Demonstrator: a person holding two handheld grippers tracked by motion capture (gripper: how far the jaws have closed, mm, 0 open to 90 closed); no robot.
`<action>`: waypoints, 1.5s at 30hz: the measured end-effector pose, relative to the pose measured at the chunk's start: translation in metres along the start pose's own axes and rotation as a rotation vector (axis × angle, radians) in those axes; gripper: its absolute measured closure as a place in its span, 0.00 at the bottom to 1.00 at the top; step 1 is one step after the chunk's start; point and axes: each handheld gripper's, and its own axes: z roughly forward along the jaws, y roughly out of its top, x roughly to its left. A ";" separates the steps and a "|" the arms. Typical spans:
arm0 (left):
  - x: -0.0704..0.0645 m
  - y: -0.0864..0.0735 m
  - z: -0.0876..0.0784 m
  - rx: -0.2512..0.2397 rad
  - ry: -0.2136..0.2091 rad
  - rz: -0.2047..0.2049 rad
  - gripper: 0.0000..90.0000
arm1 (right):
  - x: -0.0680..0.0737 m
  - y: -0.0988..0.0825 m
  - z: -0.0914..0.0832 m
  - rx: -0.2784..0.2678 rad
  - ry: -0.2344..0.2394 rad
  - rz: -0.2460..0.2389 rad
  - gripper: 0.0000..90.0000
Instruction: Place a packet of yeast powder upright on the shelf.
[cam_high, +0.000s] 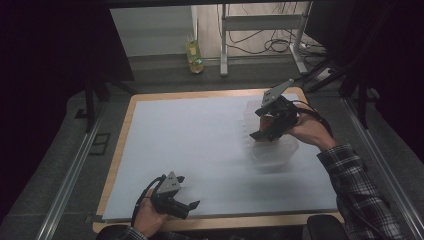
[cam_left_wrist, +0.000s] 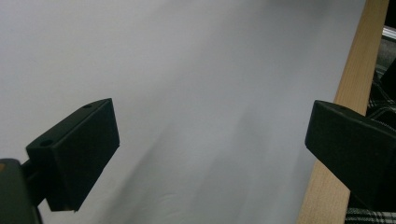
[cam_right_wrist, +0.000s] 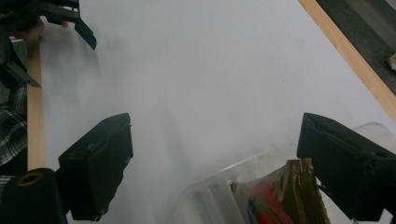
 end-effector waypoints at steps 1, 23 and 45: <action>0.000 0.000 0.000 0.001 0.001 0.001 0.03 | 0.002 0.000 -0.001 -0.004 -0.001 0.003 0.11; 0.000 0.000 0.000 0.007 0.008 0.006 0.03 | 0.040 -0.022 -0.024 -0.118 -0.027 0.111 0.08; 0.001 0.000 0.001 0.007 0.015 -0.018 0.02 | 0.066 -0.060 -0.016 -0.141 -0.039 0.162 0.04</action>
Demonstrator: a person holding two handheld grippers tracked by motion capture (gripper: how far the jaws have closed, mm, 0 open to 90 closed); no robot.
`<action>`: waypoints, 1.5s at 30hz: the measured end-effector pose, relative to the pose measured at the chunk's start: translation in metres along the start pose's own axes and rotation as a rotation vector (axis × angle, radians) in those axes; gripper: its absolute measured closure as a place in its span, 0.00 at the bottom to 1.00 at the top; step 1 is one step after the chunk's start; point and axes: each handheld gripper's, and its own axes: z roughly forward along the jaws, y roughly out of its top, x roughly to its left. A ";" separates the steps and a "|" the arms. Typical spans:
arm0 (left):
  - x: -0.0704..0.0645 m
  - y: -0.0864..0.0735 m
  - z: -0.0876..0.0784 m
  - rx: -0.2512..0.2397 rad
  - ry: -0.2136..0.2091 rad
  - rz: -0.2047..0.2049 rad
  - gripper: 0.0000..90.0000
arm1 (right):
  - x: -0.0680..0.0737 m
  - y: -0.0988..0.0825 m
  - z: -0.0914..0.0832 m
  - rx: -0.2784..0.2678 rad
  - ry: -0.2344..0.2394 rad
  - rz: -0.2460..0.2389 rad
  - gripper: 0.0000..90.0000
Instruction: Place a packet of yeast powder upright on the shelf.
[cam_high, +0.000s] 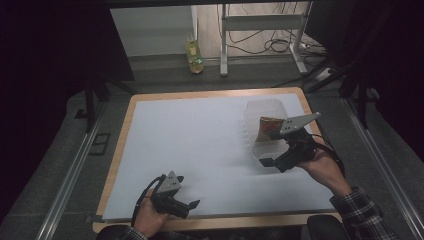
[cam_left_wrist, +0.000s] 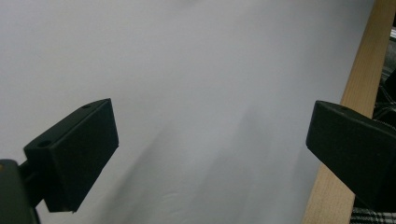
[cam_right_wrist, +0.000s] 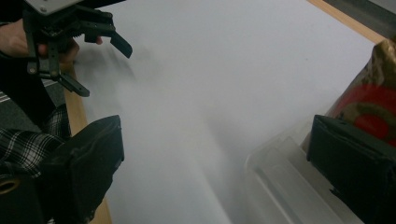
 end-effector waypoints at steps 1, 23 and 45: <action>0.000 0.000 0.000 0.000 0.000 0.000 0.02 | 0.001 -0.002 0.000 -0.002 -0.003 0.000 0.04; 0.000 0.000 -0.002 0.019 0.047 -0.018 0.01 | 0.020 -0.046 -0.010 -0.042 -0.049 0.096 0.00; -0.001 -0.001 -0.005 0.017 0.099 0.000 0.05 | 0.032 -0.101 0.009 -0.074 -0.103 0.157 0.00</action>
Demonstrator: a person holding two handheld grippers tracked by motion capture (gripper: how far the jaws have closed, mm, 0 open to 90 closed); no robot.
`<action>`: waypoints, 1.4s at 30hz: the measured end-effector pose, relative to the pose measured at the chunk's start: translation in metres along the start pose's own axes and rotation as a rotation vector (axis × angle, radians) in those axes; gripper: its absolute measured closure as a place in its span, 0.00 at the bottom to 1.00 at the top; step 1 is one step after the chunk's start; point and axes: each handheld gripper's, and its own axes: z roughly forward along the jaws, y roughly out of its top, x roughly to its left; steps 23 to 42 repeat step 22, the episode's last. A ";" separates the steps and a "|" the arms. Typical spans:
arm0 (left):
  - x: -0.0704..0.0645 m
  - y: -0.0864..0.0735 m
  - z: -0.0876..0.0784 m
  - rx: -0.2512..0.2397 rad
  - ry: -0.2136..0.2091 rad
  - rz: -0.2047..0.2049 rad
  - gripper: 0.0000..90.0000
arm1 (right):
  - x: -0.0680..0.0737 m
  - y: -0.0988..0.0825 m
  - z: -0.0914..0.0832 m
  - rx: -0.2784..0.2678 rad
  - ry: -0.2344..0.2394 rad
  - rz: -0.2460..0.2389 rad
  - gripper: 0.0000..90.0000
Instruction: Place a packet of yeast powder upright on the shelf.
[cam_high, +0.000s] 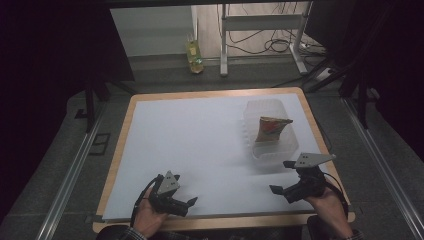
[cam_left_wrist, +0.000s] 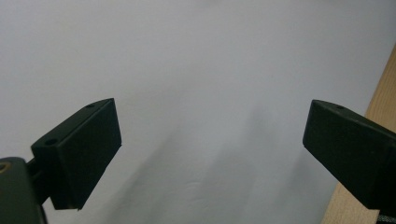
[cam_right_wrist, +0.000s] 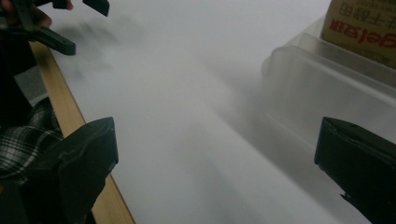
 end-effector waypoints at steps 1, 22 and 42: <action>0.000 0.000 0.000 0.000 0.001 0.000 0.05 | 0.000 -0.002 0.001 0.001 -0.004 -0.003 0.00; -0.001 0.001 -0.001 -0.016 -0.033 0.007 0.04 | 0.011 -0.034 0.034 0.138 -0.054 -0.085 0.00; -0.001 0.001 -0.001 -0.016 -0.033 0.007 0.04 | 0.011 -0.034 0.034 0.138 -0.054 -0.085 0.00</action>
